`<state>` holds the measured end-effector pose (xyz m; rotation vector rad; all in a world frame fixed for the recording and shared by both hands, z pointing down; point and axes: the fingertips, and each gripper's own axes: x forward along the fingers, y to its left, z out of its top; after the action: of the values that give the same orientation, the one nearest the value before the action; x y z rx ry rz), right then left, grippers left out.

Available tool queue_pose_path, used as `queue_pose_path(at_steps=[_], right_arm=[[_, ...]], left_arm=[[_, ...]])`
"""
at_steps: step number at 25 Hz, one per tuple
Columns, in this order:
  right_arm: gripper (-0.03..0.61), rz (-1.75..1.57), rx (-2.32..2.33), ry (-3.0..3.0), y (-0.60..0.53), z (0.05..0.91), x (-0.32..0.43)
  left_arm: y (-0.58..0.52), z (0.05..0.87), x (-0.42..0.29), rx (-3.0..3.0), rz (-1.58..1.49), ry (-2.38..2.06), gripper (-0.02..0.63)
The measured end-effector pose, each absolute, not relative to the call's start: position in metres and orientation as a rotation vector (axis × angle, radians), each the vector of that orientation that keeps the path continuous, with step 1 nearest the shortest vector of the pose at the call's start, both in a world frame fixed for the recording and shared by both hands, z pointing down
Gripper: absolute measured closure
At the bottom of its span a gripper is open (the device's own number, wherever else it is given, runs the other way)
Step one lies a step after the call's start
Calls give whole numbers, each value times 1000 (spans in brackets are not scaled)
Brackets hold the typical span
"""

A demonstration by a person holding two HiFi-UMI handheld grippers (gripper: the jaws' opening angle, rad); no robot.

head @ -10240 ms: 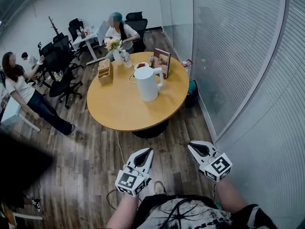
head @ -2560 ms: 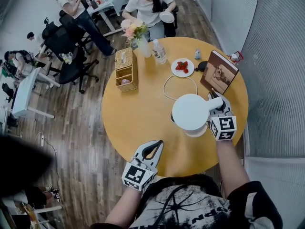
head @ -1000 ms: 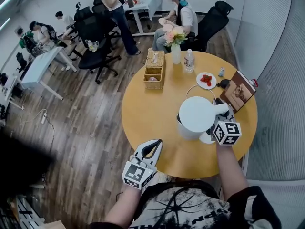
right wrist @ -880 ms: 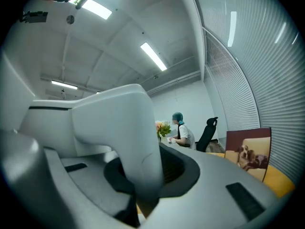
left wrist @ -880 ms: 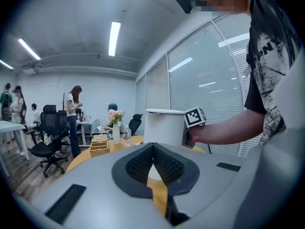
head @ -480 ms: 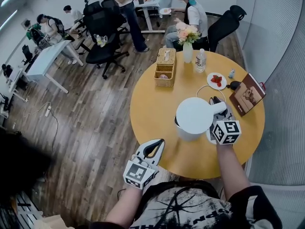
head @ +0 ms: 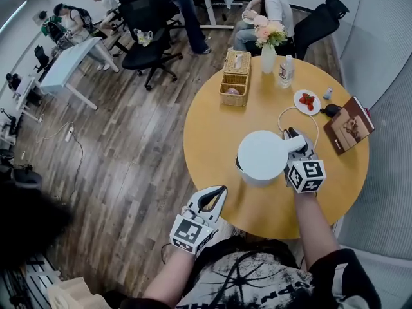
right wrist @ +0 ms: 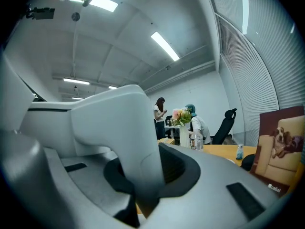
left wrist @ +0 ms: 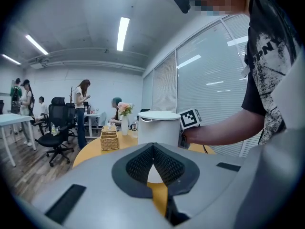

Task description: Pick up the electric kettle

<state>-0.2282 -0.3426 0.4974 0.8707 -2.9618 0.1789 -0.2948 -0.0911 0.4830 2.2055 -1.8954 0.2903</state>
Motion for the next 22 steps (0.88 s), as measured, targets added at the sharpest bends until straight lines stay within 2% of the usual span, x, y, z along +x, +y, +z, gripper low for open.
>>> queue_pose_path(at_steps=[22], right_arm=[[508, 270, 752, -2935, -349, 573, -292]], left_arm=[[-100, 526, -351, 2093, 316, -1853, 612]])
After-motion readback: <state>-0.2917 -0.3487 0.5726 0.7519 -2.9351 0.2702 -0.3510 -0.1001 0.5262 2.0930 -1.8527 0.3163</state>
